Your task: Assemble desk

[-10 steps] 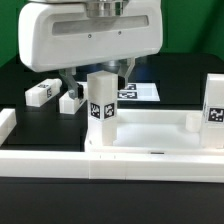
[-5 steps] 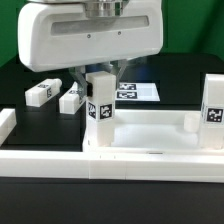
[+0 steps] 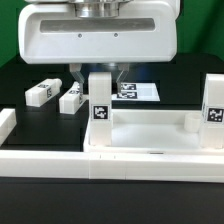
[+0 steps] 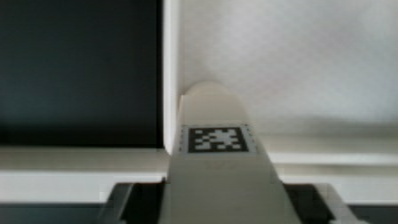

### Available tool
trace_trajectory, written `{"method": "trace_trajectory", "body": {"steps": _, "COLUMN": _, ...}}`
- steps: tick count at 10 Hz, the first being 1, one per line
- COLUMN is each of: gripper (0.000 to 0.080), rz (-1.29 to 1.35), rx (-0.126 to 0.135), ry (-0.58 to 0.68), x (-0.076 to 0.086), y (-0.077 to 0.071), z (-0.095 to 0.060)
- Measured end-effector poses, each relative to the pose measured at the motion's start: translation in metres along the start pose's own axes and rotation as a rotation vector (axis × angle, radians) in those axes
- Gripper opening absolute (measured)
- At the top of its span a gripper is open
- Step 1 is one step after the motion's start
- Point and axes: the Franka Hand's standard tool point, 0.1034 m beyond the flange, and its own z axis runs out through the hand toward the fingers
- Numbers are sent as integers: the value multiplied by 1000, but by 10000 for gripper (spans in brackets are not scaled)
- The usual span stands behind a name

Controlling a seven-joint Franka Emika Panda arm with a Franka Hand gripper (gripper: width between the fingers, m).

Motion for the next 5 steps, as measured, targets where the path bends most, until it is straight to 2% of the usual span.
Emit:
{"method": "trace_trajectory", "body": {"steps": 2, "gripper": 288, "rz": 197, "rx": 15, "ry": 2, "x": 0, "y": 0, "z": 0}}
{"method": "trace_trajectory", "body": {"steps": 5, "gripper": 289, "rz": 403, "rx": 16, "ry": 1, "x": 1, "y": -1, "z": 0}}
